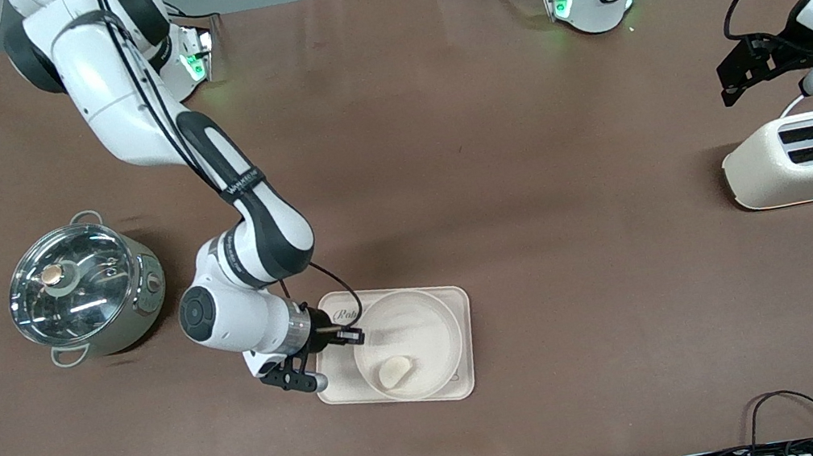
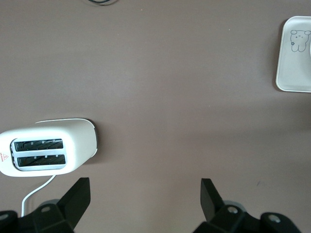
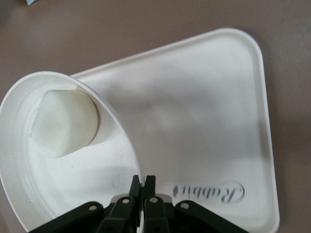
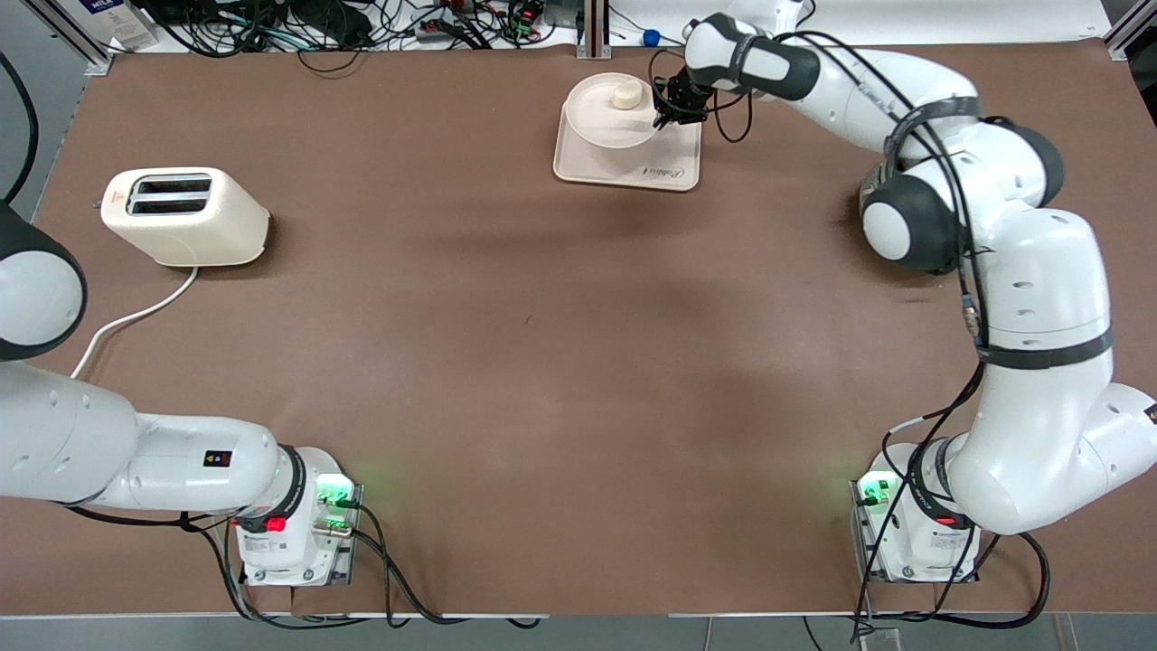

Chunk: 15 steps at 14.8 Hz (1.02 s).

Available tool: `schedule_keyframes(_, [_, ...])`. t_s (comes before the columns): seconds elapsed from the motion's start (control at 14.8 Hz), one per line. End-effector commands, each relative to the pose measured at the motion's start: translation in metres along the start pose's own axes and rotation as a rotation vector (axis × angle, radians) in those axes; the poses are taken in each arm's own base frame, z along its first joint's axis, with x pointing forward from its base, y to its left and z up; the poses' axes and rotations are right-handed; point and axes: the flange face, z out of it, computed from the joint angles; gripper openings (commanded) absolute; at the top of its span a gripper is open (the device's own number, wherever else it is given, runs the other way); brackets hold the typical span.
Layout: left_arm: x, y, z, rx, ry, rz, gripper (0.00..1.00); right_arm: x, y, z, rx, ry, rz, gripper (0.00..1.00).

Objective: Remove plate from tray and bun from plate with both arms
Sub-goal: 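Lift the plate off the tray and set it beside the tray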

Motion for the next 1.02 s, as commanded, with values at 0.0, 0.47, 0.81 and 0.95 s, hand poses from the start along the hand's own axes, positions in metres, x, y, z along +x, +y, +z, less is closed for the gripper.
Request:
schedule_keyframes(0.0, [-0.002, -0.001, -0.003, -0.015, 0.0, 0.018, 1.0, -0.064, 0.001, -0.023, -0.022, -0.087, -0.032, 0.0])
schedule_keyframes(0.47, [-0.003, 0.0, -0.003, -0.016, -0.003, 0.018, 1.0, -0.201, 0.05, 0.007, -0.114, 0.004, -0.083, 0.0])
schedule_keyframes(0.81, [-0.004, 0.0, -0.002, -0.015, -0.012, 0.017, 1.0, -0.219, 0.051, 0.036, -0.124, 0.056, -0.131, 0.0])
schedule_keyframes(0.95, [-0.003, -0.001, 0.0, -0.015, -0.015, 0.015, 1.0, -0.22, 0.063, 0.04, -0.142, 0.038, -0.206, 0.0])
